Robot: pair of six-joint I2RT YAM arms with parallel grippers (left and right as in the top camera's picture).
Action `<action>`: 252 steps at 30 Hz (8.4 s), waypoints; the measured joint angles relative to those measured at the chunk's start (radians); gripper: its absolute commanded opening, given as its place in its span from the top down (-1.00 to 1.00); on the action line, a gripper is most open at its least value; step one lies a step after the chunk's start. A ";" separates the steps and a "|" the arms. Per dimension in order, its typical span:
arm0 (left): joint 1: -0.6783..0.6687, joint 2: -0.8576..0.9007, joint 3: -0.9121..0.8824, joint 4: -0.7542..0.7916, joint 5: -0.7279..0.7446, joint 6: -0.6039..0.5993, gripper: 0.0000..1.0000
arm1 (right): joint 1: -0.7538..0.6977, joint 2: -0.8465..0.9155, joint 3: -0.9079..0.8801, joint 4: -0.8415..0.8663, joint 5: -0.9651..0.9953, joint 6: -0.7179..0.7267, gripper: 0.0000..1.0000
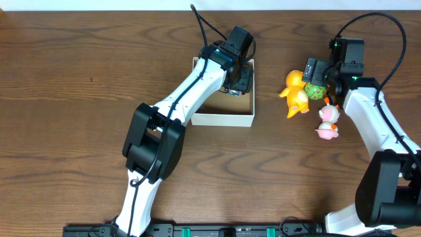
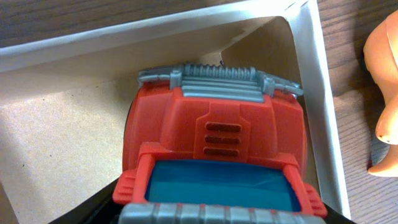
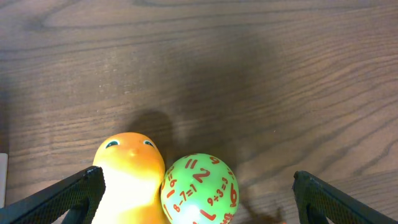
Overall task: Pack container
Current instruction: 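Lower the fire truck into the box with the left gripper, then open the left gripper and withdraw it from the box, then move the left gripper down over the pig rattle drum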
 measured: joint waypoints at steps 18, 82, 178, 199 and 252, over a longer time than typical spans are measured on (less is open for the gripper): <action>0.000 0.000 -0.002 0.008 -0.024 0.001 -0.53 | 0.000 0.000 0.000 0.000 0.000 0.000 -0.98; 0.081 0.007 -0.017 -0.020 -0.166 -0.051 0.88 | 0.000 0.000 0.000 0.000 0.000 0.000 -0.99; 0.125 0.007 -0.016 0.061 0.139 0.137 0.88 | -0.024 0.000 0.000 0.000 0.000 0.000 -0.98; 0.317 -0.262 0.024 -0.077 -0.056 0.133 0.89 | -0.024 0.000 0.000 0.000 0.000 0.000 -0.99; 0.375 -0.327 -0.626 0.043 -0.180 -0.999 0.05 | -0.024 0.000 0.000 0.000 0.000 0.000 -0.98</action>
